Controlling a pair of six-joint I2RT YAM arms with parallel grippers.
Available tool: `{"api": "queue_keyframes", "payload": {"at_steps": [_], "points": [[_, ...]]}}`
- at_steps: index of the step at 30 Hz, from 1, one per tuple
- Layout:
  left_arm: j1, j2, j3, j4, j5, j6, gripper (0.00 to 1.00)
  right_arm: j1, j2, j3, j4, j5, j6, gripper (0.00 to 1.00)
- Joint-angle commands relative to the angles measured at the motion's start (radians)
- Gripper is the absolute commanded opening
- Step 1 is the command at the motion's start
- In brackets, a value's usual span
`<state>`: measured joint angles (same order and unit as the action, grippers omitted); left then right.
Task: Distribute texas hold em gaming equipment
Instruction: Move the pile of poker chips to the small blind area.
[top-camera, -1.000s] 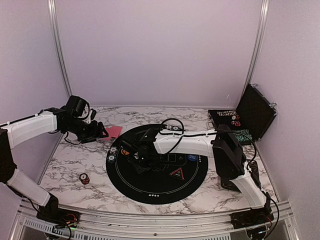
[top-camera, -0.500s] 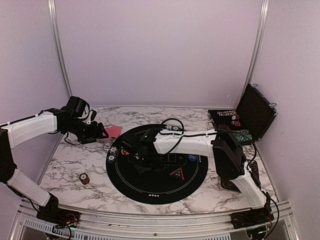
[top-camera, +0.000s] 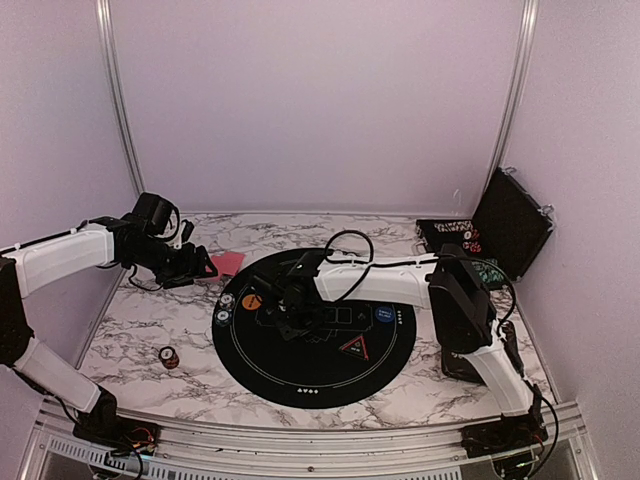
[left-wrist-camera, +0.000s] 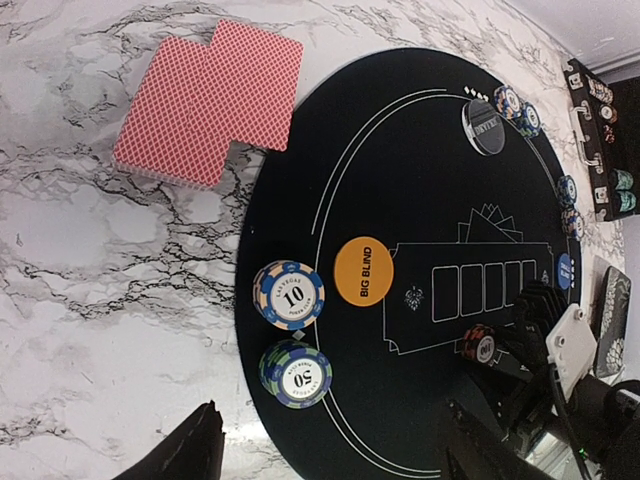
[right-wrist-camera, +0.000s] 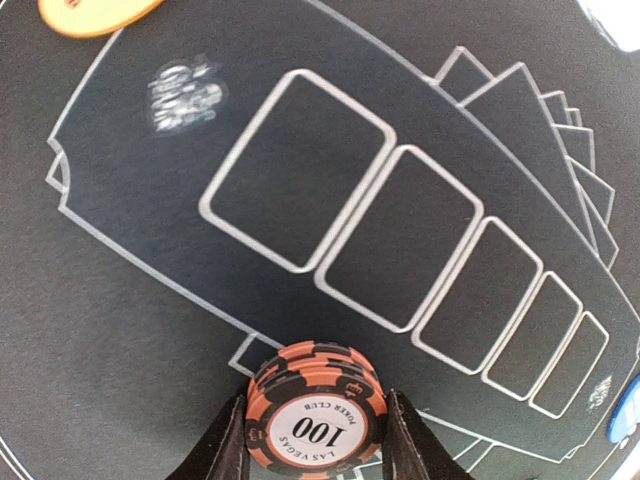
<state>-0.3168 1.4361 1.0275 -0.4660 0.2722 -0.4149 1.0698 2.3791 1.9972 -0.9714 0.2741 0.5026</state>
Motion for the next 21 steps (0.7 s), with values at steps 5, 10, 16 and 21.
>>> {"api": "queue_keyframes", "payload": {"at_steps": [5, 10, 16, 21], "points": [[0.005, 0.009, -0.012, 0.023, 0.017, 0.019, 0.75, -0.084, -0.026, -0.118, -0.030, 0.053, 0.028, 0.28], [0.006, 0.014, -0.013, 0.023, 0.018, 0.021, 0.75, -0.106, -0.046, -0.169, -0.009, 0.053, 0.034, 0.28], [0.007, 0.019, -0.015, 0.023, 0.019, 0.021, 0.75, -0.128, -0.080, -0.235, 0.012, 0.049, 0.046, 0.28], [0.006, 0.023, -0.014, 0.024, 0.020, 0.021, 0.75, -0.143, -0.113, -0.287, 0.025, 0.054, 0.058, 0.28]]}}
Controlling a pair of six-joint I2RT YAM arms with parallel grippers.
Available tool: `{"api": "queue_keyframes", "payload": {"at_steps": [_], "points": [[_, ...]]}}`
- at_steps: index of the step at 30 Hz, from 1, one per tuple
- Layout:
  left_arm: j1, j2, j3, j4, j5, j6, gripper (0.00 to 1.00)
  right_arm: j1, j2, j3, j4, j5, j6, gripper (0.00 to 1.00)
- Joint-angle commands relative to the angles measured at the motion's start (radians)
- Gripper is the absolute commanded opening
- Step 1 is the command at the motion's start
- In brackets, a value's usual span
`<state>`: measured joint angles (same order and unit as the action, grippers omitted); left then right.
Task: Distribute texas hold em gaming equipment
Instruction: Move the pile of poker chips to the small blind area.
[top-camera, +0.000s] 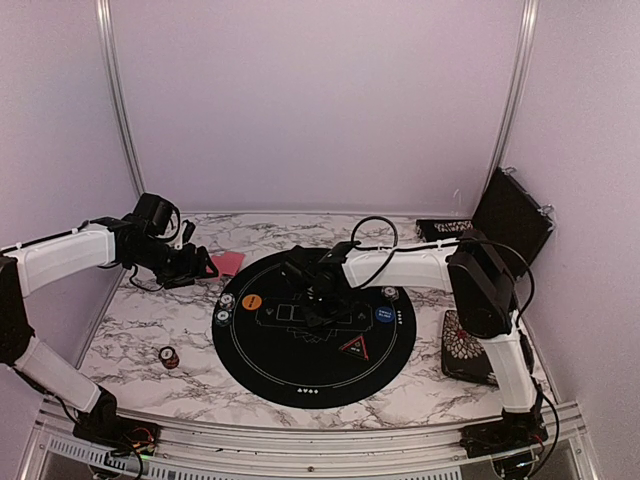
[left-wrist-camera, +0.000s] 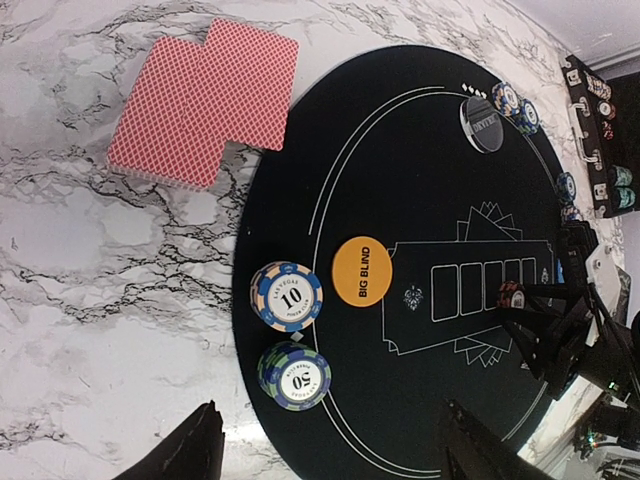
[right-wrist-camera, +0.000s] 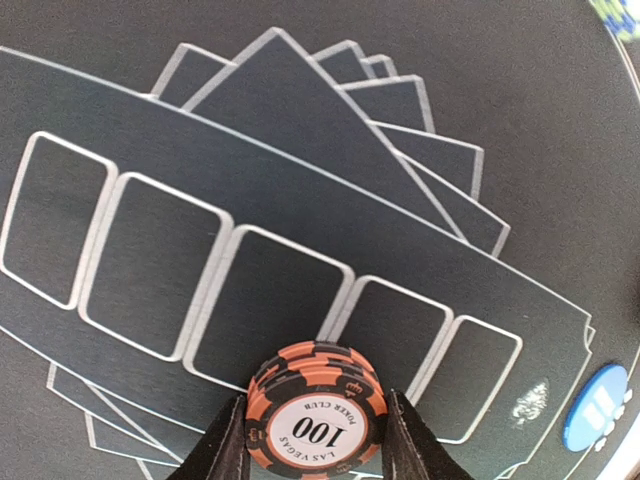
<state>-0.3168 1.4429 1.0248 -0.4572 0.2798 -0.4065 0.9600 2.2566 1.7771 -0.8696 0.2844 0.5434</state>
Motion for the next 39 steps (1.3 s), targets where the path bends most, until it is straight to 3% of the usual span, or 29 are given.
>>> {"api": "queue_keyframes", "payload": {"at_steps": [1, 39], "points": [[0.006, 0.018, -0.011, 0.016, 0.012, 0.012, 0.75, -0.036, 0.003, -0.077, -0.076, 0.045, 0.020, 0.28], [0.006, 0.049, -0.026, 0.038, 0.036, 0.012, 0.74, -0.081, -0.239, -0.444, -0.030, 0.041, 0.132, 0.28]]}}
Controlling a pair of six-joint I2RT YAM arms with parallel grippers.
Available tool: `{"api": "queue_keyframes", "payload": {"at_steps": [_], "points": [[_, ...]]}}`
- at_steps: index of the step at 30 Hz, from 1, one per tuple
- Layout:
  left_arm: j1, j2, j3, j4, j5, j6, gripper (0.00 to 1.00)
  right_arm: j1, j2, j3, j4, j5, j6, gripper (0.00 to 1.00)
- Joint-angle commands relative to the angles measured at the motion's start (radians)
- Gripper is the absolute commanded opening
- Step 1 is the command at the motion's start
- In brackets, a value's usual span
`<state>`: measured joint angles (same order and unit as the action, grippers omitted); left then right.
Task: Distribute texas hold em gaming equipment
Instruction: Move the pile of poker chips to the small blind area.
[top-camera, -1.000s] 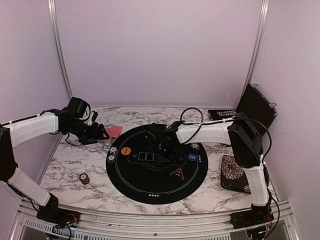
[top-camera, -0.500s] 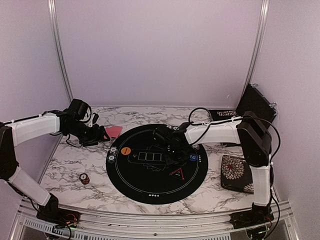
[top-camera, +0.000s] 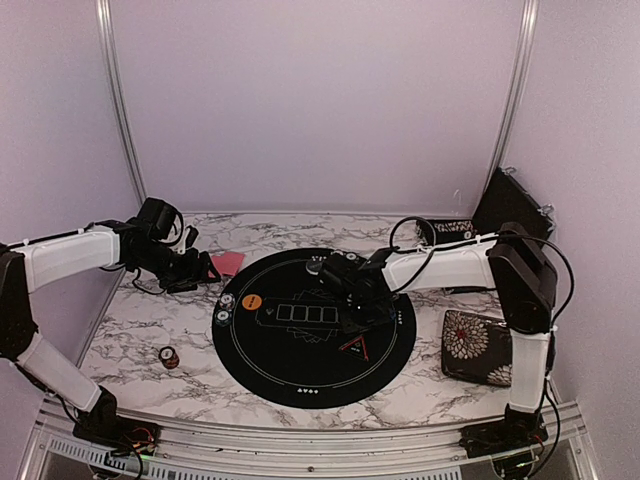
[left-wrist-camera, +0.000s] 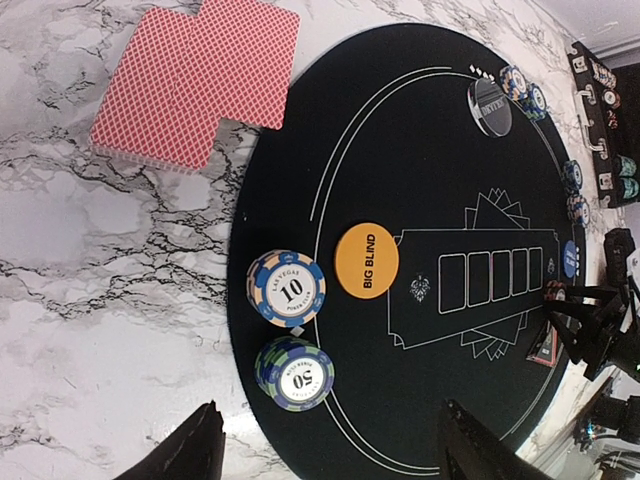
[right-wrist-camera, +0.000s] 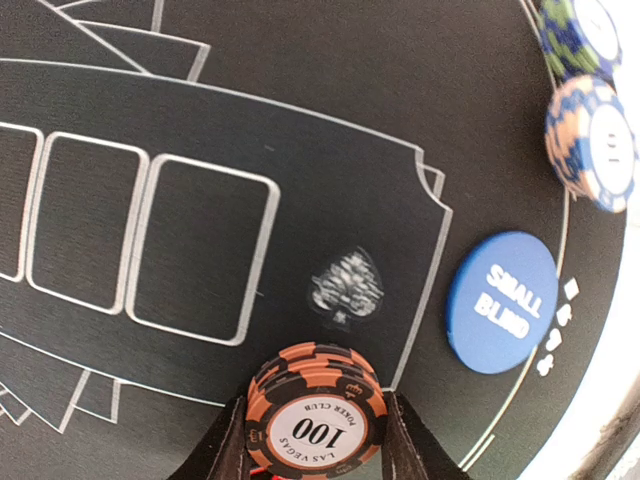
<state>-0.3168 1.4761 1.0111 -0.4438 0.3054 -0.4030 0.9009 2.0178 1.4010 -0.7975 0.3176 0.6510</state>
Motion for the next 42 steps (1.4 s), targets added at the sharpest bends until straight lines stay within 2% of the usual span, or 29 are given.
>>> {"api": "queue_keyframes", "payload": {"at_steps": [1, 29, 42], "points": [[0.006, 0.017, -0.012, 0.025, 0.011, 0.009, 0.74, -0.023, -0.007, -0.078, -0.102, 0.009, 0.029, 0.28], [0.005, 0.028, -0.012, 0.024, 0.010, 0.006, 0.74, -0.137, -0.172, -0.359, -0.016, 0.026, 0.059, 0.28], [0.005, 0.025, -0.012, 0.025, 0.008, 0.004, 0.74, -0.202, -0.179, -0.378, 0.029, 0.054, 0.021, 0.28]]}}
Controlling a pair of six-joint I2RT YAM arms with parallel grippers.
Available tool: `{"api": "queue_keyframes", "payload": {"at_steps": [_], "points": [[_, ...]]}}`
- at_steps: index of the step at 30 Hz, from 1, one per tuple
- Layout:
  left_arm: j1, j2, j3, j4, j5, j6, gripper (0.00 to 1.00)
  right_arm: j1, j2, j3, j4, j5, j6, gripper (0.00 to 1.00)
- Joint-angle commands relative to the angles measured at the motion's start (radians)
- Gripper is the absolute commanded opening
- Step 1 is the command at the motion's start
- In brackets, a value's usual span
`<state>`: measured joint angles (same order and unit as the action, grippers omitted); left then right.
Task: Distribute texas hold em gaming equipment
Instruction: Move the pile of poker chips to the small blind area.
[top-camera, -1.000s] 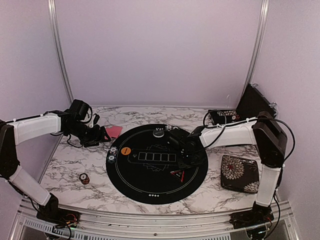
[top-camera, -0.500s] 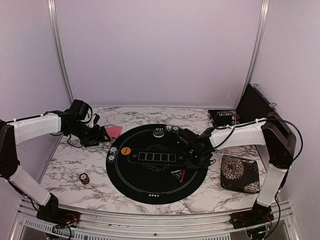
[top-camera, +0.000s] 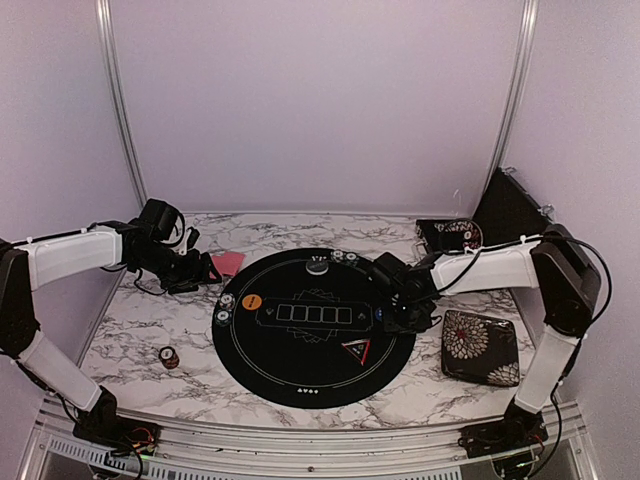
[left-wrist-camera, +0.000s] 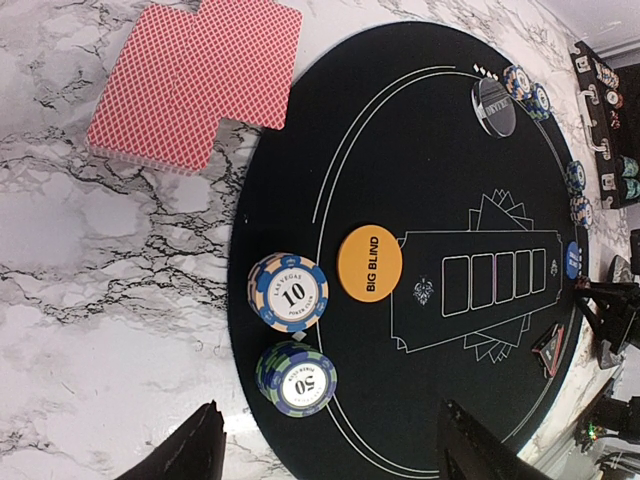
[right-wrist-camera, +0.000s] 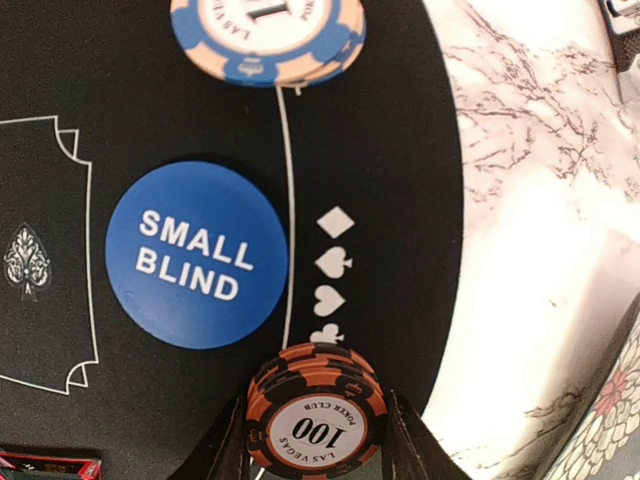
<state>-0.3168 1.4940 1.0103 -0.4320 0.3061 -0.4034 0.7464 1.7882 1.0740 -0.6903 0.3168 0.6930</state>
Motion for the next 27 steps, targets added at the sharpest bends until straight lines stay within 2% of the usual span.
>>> {"api": "queue_keyframes", "payload": {"at_steps": [1, 27], "points": [[0.006, 0.008, -0.012, 0.012, 0.007, 0.005, 0.74, -0.054, 0.050, -0.051, -0.075, 0.057, -0.025, 0.28], [0.005, 0.011, -0.007, 0.007, -0.007, -0.003, 0.74, -0.160, 0.134, 0.055, 0.019, 0.066, -0.154, 0.28]]}}
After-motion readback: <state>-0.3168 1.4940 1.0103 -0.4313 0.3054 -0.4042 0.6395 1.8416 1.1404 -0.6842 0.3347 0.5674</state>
